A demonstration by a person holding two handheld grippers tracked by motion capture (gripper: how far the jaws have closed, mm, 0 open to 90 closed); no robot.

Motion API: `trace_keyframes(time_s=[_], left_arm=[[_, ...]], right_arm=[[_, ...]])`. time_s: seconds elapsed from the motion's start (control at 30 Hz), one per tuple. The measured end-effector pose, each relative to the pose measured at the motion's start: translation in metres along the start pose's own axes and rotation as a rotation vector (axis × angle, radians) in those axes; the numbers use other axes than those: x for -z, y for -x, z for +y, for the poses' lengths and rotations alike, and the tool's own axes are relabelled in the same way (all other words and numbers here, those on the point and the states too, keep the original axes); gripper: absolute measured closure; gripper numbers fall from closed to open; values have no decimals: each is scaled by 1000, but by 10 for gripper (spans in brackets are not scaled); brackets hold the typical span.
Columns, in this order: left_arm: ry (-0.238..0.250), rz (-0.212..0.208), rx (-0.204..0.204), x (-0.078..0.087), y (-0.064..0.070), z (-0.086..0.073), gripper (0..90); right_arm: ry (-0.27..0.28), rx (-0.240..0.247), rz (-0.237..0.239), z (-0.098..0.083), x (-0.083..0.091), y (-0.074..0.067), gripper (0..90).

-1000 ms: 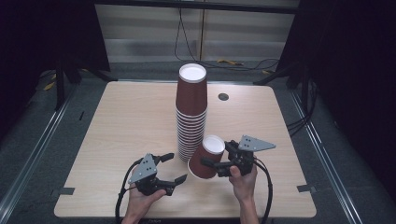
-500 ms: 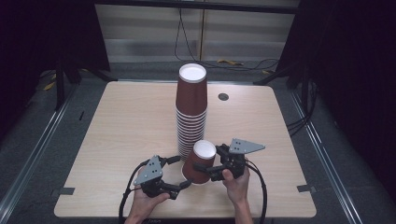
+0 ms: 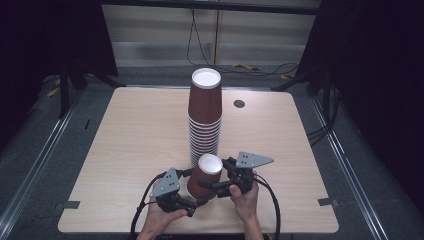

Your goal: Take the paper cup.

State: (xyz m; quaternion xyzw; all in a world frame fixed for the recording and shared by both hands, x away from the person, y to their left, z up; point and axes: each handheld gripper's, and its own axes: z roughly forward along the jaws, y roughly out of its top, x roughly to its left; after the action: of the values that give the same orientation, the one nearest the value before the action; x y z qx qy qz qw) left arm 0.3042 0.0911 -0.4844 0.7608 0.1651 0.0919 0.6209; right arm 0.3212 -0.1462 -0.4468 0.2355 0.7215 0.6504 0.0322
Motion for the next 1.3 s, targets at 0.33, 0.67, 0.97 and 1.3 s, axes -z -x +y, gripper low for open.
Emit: trace_keyframes(time_s=[0.33,0.67,0.97,1.3], left_arm=[[31,1,28,-8,-2,-1,67],[14,2,16,-5,-1,1,113],[9,-23,34,-4,-3,1,128],[-6,-4,54,4,-9,3,131]], right_arm=[[18,4,12,2,-6,-2,214],[1,31,27,5,-9,-4,197],[-19,28,21,9,-6,-1,130],[-27,21,30,10,2,1,125]])
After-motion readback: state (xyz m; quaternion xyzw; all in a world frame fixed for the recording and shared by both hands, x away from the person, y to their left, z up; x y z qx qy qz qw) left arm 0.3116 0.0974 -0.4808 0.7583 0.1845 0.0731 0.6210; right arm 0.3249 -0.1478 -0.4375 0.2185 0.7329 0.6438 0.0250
